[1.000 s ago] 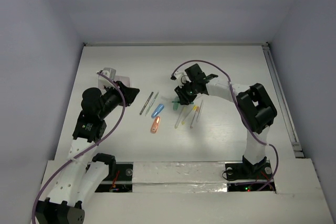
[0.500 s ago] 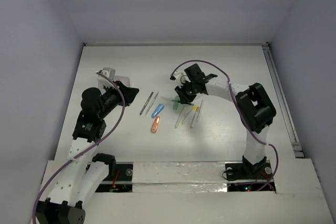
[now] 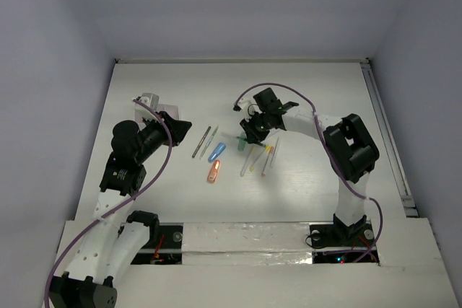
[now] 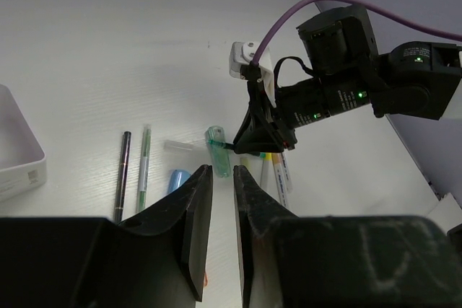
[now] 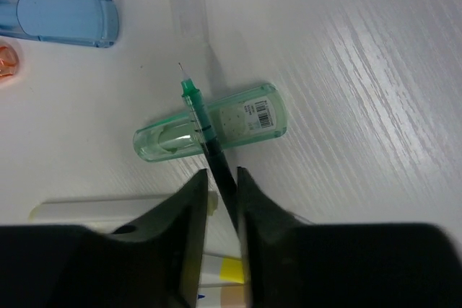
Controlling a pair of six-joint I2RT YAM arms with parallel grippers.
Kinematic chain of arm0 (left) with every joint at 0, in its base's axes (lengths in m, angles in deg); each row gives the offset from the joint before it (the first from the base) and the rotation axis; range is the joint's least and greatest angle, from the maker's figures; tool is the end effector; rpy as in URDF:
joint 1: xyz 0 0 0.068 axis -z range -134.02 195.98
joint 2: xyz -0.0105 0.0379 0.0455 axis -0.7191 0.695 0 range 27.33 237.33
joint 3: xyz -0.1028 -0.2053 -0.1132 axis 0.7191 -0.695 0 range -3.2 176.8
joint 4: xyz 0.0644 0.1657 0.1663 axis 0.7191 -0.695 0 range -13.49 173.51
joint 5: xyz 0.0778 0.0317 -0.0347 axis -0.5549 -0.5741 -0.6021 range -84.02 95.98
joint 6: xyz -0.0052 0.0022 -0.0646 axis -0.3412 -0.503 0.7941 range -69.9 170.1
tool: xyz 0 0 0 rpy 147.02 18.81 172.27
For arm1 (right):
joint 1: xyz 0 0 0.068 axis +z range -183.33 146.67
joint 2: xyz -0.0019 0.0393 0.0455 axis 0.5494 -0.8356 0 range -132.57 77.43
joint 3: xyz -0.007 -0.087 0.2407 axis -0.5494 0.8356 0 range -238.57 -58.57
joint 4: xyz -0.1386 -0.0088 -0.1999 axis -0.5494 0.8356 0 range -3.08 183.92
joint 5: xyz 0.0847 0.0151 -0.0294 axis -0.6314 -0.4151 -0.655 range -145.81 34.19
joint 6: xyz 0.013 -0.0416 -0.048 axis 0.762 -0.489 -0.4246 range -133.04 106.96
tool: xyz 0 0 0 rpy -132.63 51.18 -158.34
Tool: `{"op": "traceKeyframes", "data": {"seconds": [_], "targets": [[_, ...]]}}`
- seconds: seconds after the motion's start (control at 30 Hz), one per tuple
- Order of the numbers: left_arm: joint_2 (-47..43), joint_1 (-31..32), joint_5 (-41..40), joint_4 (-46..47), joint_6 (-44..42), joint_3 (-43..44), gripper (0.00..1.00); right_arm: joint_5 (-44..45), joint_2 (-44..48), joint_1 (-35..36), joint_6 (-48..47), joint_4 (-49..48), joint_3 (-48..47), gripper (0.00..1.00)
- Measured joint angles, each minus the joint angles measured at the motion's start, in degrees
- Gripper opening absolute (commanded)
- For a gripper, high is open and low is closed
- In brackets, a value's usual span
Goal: Sort the stationery into containers
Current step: Pick up the pen from the center of the board.
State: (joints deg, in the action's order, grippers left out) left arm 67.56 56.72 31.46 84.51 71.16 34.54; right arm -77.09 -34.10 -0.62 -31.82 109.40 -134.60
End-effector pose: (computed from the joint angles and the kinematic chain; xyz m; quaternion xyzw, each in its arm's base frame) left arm 0.1722 -0.0548 0.3197 0.0904 0.7096 -0.3384 0.6113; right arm 0.3211 0.2279 0.1579 -0.4562 0.8288 0.2090 0.2476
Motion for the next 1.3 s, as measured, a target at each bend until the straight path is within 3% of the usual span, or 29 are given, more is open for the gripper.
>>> {"op": "traceKeyframes", "data": {"seconds": [0.4, 0.83, 0.93, 1.07, 1.3], "targets": [[0.00, 0.00, 0.00, 0.04, 0.02, 0.00, 0.16, -0.11, -0.11, 0.00, -0.59, -0.20, -0.02, 0.00], [0.00, 0.00, 0.63, 0.33, 0.46, 0.00, 0.16, 0.50, 12.50, 0.00, 0.98, -4.46, 4.85, 0.00], [0.00, 0.00, 1.70, 1.18, 0.85, 0.00, 0.17, 0.04, 16.26, 0.00, 6.38, -10.91, 7.26, 0.00], [0.00, 0.00, 2.97, 2.21, 1.36, 0.00, 0.21, -2.34, 19.91, 0.02, 20.87, -26.18, 12.46, 0.00], [0.00, -0.57, 5.20, 4.61, 3.28, -1.05, 0.40, -4.31, 21.11, 2.32, 44.33, -52.59, 21.22, 0.00]]}}
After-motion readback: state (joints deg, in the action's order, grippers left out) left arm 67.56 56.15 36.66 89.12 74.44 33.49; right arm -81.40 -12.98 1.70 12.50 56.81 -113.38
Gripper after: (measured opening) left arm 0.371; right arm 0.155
